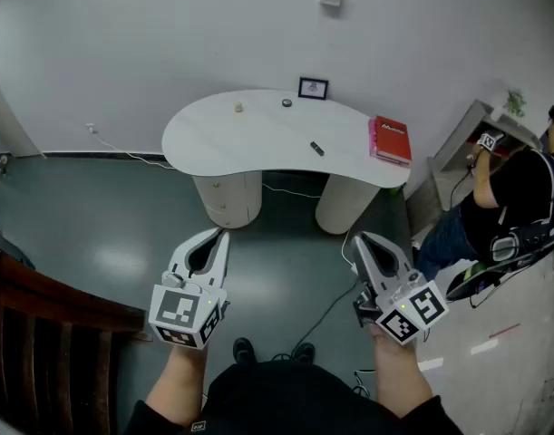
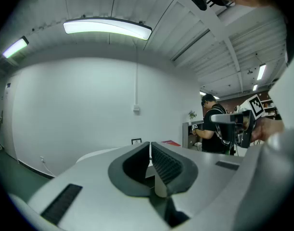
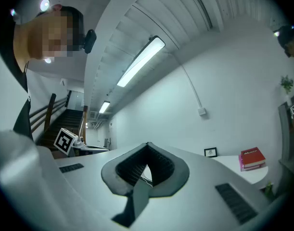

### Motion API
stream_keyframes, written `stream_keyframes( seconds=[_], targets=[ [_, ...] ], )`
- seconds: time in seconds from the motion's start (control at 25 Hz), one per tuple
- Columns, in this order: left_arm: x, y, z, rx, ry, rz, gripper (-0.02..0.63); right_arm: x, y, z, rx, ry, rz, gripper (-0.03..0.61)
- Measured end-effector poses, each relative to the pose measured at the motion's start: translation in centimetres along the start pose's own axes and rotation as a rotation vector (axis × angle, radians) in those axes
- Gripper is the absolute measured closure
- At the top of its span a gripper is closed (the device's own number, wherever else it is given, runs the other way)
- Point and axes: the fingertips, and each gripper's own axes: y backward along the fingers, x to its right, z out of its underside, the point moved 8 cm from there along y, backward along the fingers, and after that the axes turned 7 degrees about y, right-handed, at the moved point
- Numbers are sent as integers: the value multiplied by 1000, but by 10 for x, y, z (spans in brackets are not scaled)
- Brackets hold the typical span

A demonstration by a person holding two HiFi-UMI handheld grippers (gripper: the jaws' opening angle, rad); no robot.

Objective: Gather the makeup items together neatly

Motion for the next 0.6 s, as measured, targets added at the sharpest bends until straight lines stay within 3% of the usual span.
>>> stream_keyframes(
  seconds=[0.36, 0.6],
  targets=[
    [-23, 20, 0, 8, 14, 7, 592, -29, -18, 5, -5, -7, -27, 545],
    [-64, 50, -4, 22, 5, -10, 592, -61, -44, 5, 33, -40, -66, 543]
  ],
)
